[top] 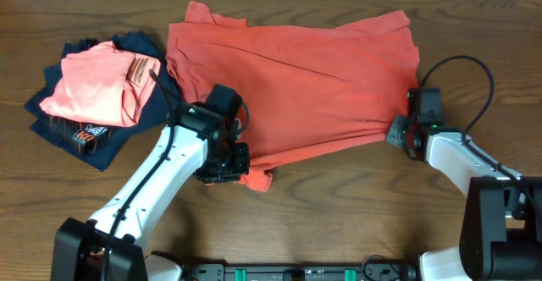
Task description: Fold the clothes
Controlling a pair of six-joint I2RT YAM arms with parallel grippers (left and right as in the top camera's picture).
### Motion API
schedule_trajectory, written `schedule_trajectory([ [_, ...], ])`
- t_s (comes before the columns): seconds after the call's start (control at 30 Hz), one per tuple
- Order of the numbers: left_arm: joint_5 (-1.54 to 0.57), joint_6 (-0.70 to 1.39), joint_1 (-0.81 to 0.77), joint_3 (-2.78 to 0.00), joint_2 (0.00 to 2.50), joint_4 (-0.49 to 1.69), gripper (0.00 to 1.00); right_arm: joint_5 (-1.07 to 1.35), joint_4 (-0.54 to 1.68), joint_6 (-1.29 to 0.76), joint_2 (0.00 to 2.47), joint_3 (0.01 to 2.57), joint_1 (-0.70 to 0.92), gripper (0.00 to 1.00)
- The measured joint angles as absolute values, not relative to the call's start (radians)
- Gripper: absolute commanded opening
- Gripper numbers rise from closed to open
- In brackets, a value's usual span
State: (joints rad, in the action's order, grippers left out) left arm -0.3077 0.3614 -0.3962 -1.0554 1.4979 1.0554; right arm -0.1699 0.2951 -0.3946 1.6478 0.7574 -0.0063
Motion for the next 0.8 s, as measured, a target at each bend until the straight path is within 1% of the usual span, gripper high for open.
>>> schedule_trajectory([
  [0.07,-0.307,0.362,-0.397,-1.055,1.498,1.041,0.06,-0.227,0.365,-0.383,1.646,0.778,-0.028,0.23],
  [0.13,-0.299,0.362,-0.396,-1.055,1.498,1.039,0.06,-0.352,0.451,-0.379,1.644,0.804,-0.076,0.23],
  [0.2,-0.296,0.362,-0.395,-1.055,1.498,1.037,0.06,-0.455,0.508,-0.378,1.641,0.838,-0.111,0.30],
  [0.23,-0.292,0.361,-0.395,-1.055,1.498,1.036,0.06,-0.512,0.534,-0.374,1.637,0.863,-0.126,0.38],
  [0.27,-0.290,0.362,-0.395,-1.055,1.498,1.036,0.06,-0.565,0.559,-0.373,1.631,0.892,-0.136,0.41],
  [0.4,-0.285,0.361,-0.395,-1.055,1.498,1.036,0.06,-0.670,0.631,-0.354,1.595,0.982,-0.145,0.43],
  [0.47,-0.284,0.361,-0.395,-1.055,1.498,1.036,0.06,-0.653,0.676,-0.351,1.586,0.994,-0.145,0.47],
  [0.53,-0.284,0.361,-0.395,-1.055,1.498,1.037,0.06,-0.566,0.748,-0.347,1.584,0.992,-0.145,0.50],
  [0.6,-0.284,0.362,-0.395,-1.055,1.498,1.038,0.06,-0.460,0.773,-0.336,1.584,0.971,-0.145,0.53],
  [0.7,-0.284,0.361,-0.395,-1.055,1.498,1.039,0.06,-0.342,0.739,-0.320,1.584,0.908,-0.145,0.58],
  [0.8,-0.284,0.362,-0.395,-1.055,1.498,1.039,0.06,-0.257,0.635,-0.302,1.584,0.827,-0.145,0.63],
])
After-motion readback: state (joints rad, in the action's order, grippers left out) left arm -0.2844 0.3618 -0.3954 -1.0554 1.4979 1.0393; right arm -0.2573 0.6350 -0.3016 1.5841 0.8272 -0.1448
